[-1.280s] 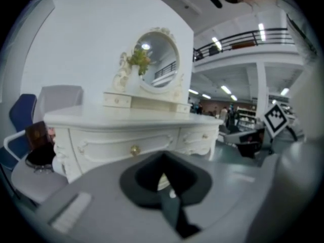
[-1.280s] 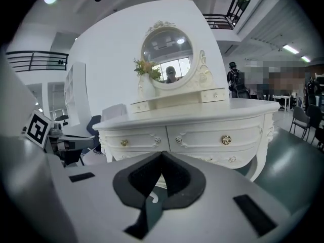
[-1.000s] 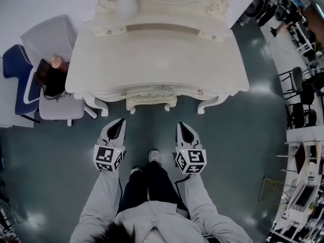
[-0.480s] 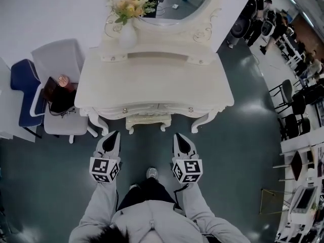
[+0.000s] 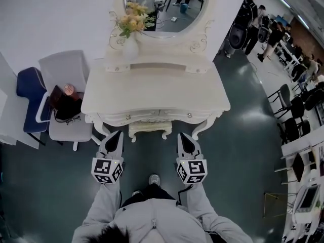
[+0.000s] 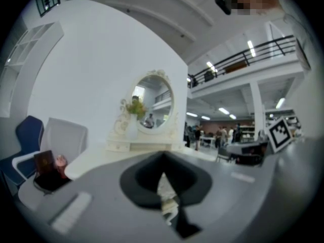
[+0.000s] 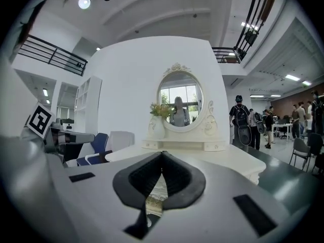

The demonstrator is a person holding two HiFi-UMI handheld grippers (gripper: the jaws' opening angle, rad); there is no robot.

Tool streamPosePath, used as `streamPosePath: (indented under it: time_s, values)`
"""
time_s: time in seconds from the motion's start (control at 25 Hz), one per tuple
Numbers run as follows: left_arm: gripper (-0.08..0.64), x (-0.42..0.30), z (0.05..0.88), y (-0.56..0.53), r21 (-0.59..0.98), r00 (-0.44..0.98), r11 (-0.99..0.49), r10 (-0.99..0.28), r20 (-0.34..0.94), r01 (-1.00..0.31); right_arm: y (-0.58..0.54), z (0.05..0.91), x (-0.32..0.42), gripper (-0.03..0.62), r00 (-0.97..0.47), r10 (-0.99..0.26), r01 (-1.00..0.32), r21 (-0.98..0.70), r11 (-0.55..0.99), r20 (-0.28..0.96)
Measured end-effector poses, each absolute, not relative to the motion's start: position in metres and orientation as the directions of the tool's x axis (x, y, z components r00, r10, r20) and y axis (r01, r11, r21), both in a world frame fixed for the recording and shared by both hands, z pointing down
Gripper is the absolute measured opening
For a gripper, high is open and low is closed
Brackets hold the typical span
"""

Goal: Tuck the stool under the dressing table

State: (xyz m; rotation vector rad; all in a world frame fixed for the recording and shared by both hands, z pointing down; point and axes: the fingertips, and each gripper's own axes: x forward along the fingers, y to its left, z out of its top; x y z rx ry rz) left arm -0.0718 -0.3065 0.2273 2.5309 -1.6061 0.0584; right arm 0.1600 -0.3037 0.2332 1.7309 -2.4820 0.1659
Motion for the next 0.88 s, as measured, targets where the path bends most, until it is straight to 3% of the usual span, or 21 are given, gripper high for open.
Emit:
streamPosePath:
  time_s: [0.88]
  values:
    - [0.005, -0.076, 0.133, -0.261, -0.014, 0.442, -0.442, -0.896, -0.047, -0.897, -0.264, 0.131, 0.155, 0.0, -0.315, -0.948, -0.949, 0.038, 0.313, -0.039]
